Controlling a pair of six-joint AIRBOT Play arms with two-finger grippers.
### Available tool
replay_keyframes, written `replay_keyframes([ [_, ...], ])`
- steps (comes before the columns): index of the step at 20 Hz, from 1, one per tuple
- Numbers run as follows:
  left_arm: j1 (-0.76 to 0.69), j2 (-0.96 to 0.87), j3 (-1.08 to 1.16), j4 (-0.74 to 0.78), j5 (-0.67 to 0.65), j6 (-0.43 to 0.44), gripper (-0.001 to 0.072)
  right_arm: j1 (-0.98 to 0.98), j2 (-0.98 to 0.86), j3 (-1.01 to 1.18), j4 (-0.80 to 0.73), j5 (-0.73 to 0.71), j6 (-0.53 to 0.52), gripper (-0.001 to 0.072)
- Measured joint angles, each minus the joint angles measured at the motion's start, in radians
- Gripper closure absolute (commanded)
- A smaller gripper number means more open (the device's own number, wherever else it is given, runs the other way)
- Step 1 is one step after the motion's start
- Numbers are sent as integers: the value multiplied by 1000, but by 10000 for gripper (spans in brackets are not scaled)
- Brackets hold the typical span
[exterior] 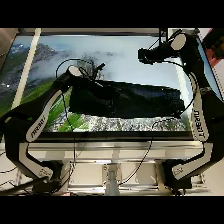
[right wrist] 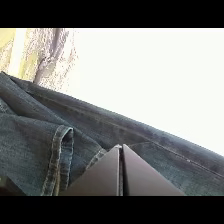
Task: Fold the clothes and pants, and hang the long-sleeved shirts on hangers.
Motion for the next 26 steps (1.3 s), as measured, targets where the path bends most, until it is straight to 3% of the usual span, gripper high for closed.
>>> replay_keyframes([
  [3,101,50,0,1,-8,0,112,-3,7,0,-23,24,-25,662],
  [8,388,127,0,30,-33,5,108,-3,12,0,-47,66,-106,662],
  [9,440,129,0,63,-49,18,98,-3,12,0,-48,72,-122,662],
  [11,517,120,0,143,-69,44,1,-3,12,0,-50,80,-145,662],
  [12,542,107,-1,179,-76,51,1,-3,12,0,-50,81,-151,662],
  [18,586,-25,-1,248,-62,150,1,-2,12,0,-51,88,-171,662],
  [26,542,-160,0,151,-48,199,15,-2,12,0,-37,74,-174,661],
])
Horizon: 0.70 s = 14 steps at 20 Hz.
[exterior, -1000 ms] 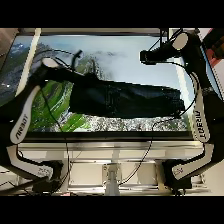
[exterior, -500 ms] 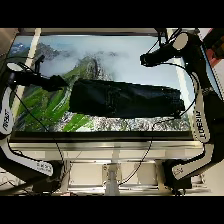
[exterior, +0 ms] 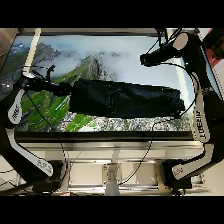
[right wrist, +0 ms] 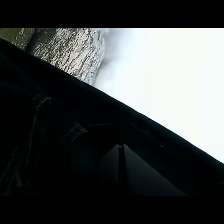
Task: Fold the clothes and pants, and hang the long-sleeved shirts on hangers.
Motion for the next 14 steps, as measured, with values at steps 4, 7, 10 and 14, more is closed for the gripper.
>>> replay_keyframes([
  [4,-70,-16,0,-6,4,4,71,0,0,0,29,-2,0,661],
  [7,-129,-23,-3,20,19,3,685,2,0,0,38,5,0,661],
  [10,-164,-12,0,24,2,0,690,2,0,0,39,35,-13,661],
  [14,-160,84,1,4,-37,-60,690,2,-1,-2,25,91,-34,661],
])
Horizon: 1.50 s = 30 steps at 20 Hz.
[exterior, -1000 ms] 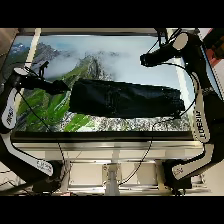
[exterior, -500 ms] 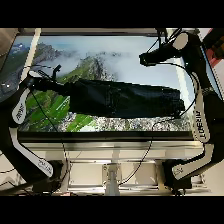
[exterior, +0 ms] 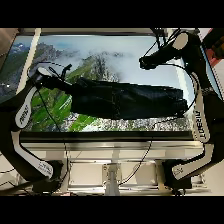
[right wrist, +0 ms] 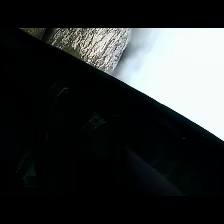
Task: Fold the clothes and pants, and hang the long-sleeved shirts on hangers.
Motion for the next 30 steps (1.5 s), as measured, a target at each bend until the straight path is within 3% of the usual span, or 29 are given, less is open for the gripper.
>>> replay_keyframes([
  [4,29,178,1,-2,-24,-110,690,6,-2,-40,3,18,0,662],
  [8,42,360,1,-4,-21,-173,690,66,-26,-144,64,-68,57,663],
  [12,45,454,1,-7,35,-258,690,208,-108,-188,158,-238,108,664],
  [16,40,481,1,-9,60,-338,690,368,-186,-192,192,-516,194,665],
  [21,10,486,1,-21,97,-367,690,474,-270,-135,192,-791,336,664],
  [25,-57,463,1,-23,173,-375,690,472,-299,-103,172,-782,381,662],
  [30,-216,419,1,-27,335,-380,691,340,-234,-93,46,-604,397,662],
])
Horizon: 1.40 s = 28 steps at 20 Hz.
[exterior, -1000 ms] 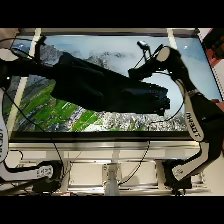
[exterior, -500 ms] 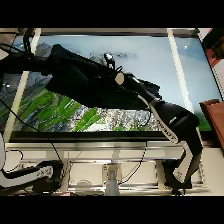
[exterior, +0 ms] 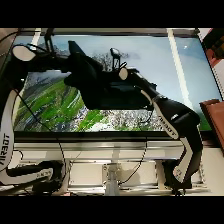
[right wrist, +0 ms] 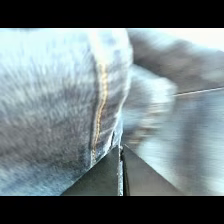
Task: Fold the clothes and pants, and hang the long-sleeved shirts on hangers.
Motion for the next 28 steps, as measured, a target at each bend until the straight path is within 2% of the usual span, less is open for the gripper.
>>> replay_keyframes([
  [5,-208,-81,0,1,219,-2,691,-167,138,1,-156,191,3,662],
  [8,-333,-150,0,-3,352,-32,690,-266,243,2,-224,283,2,662],
  [14,-568,-267,0,-103,570,-59,689,-430,433,2,-286,375,-24,662],
  [15,-594,-282,0,-110,605,-60,664,-452,455,2,-290,391,-33,662],
  [16,-614,-295,0,-115,631,-62,496,-471,472,2,-290,409,-43,662],
  [17,-630,-306,0,-122,654,-63,245,-489,484,2,-296,428,-54,662],
  [18,-641,-313,0,-126,669,-63,27,-505,492,2,-300,450,-67,662],
  [19,-648,-318,0,-127,678,-64,-2,-518,497,2,-301,468,-81,662],
  [21,-653,-320,0,-129,698,-66,-1,-540,500,2,-301,498,-120,661],
  [27,-615,-262,0,-126,705,-58,5,-626,452,0,-335,545,-262,662],
  [28,-600,-249,0,-122,704,-43,33,-658,433,0,-327,577,-276,662],
])
